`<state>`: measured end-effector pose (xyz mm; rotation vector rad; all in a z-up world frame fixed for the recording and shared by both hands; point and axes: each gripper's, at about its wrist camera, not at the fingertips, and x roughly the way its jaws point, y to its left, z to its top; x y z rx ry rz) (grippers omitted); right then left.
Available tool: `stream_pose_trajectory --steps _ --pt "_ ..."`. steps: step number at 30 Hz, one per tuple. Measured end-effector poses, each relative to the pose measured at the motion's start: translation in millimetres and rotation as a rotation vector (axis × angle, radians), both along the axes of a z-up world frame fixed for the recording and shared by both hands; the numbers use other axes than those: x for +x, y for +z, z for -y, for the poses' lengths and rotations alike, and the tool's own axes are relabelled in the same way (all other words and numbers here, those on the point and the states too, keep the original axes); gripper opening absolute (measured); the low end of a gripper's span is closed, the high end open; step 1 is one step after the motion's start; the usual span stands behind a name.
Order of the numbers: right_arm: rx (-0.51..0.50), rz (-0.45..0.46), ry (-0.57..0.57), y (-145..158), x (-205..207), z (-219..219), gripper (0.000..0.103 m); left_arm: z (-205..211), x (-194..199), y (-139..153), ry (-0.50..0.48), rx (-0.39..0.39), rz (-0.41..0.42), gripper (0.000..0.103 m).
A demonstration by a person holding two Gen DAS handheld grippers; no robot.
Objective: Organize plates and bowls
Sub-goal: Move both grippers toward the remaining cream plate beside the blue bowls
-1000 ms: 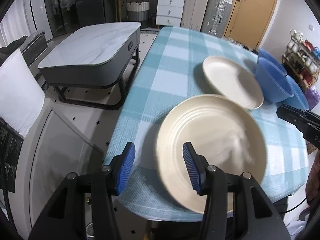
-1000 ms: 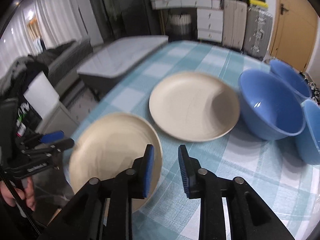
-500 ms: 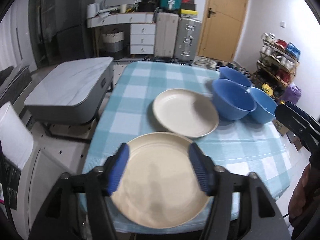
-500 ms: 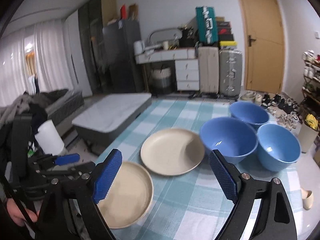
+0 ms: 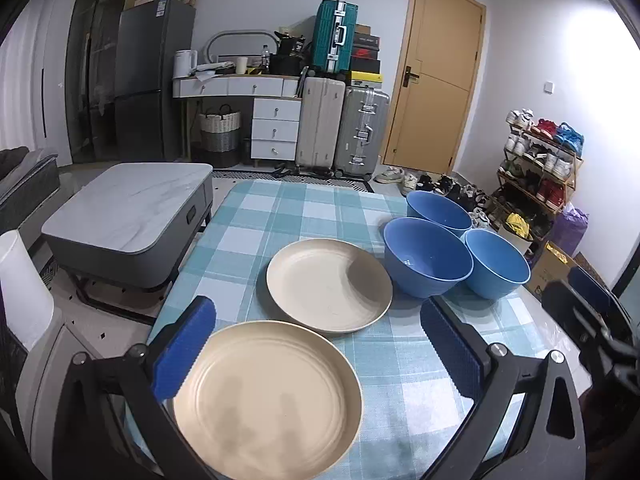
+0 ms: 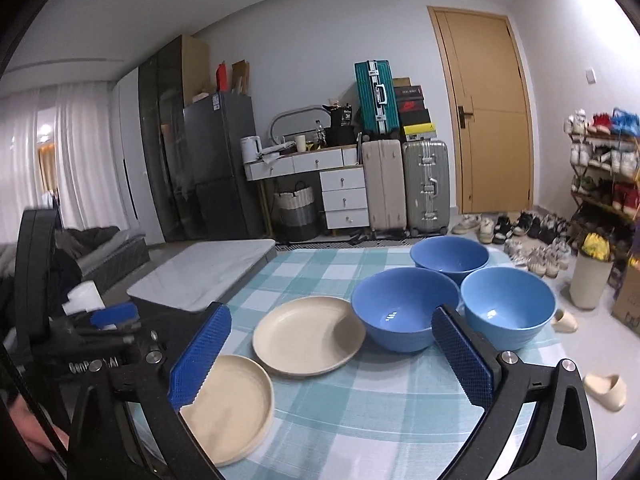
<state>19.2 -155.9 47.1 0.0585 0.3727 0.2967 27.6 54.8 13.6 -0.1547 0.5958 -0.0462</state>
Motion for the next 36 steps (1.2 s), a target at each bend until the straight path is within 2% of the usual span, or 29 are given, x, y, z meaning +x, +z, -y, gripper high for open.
stream_pose_trajectory --steps 4,7,16,26,30,33,36 --pt "-0.009 0.007 -0.021 -6 -4 3 0.102 1 -3 -5 0.019 -0.014 0.013 0.103" --pt "-0.005 -0.021 -0.032 -13 -2 2 0.102 1 -7 -11 0.027 -0.028 0.022 0.103" --pt "0.001 -0.026 -0.056 -25 -1 2 0.102 10 -6 -24 0.061 0.056 0.004 0.103" --pt "-0.018 -0.04 -0.045 -31 5 -5 0.102 14 -4 -23 0.037 0.105 -0.007 0.103" --pt "-0.019 -0.04 -0.052 -34 8 -8 0.102 11 -1 -24 0.036 0.096 -0.003 0.103" --pt "-0.028 -0.048 -0.054 -38 13 -9 0.102 9 2 -26 0.001 0.08 -0.005 0.103" --pt "-0.029 -0.056 -0.057 -41 18 -11 0.102 10 8 -30 -0.012 0.094 -0.022 0.103"
